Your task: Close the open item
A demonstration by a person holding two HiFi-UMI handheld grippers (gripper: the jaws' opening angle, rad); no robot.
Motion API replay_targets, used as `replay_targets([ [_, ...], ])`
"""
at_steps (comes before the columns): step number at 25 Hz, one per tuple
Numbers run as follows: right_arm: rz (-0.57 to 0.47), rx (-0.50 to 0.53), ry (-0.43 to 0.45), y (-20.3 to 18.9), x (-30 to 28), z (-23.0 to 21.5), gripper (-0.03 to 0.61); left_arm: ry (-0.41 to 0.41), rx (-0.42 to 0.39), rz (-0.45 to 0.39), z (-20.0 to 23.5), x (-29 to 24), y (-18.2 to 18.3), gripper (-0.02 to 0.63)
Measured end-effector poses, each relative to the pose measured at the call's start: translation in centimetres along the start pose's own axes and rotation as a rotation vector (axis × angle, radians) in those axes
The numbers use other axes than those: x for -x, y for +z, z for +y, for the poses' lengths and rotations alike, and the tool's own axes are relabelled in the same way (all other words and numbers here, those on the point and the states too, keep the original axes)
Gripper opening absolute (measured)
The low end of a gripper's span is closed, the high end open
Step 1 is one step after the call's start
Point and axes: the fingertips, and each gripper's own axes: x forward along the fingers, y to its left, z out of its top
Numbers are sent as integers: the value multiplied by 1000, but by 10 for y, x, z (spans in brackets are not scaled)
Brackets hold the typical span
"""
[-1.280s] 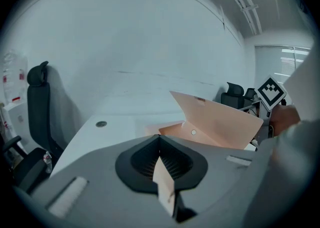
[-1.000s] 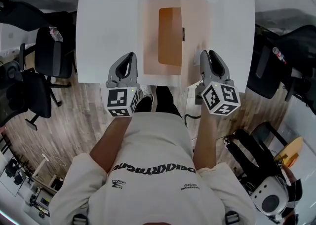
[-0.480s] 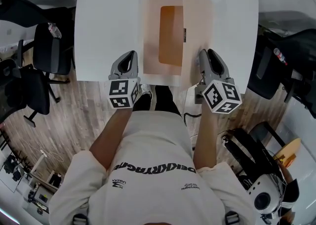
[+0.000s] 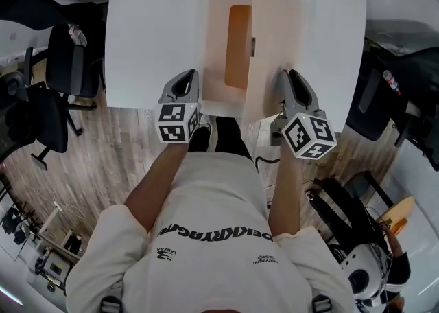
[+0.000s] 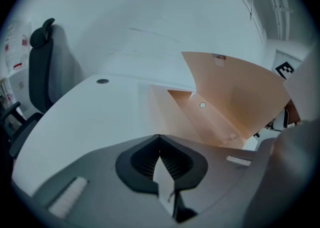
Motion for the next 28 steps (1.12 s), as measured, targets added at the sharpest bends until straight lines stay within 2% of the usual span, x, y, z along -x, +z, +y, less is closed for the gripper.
replay_targets([
  [20, 90, -78, 48, -21, -23, 18, 110, -68, 84, 65, 2, -15, -19, 0],
  [28, 131, -44, 30, -28, -27, 21, 114, -98, 105, 68, -1, -20, -17, 0],
])
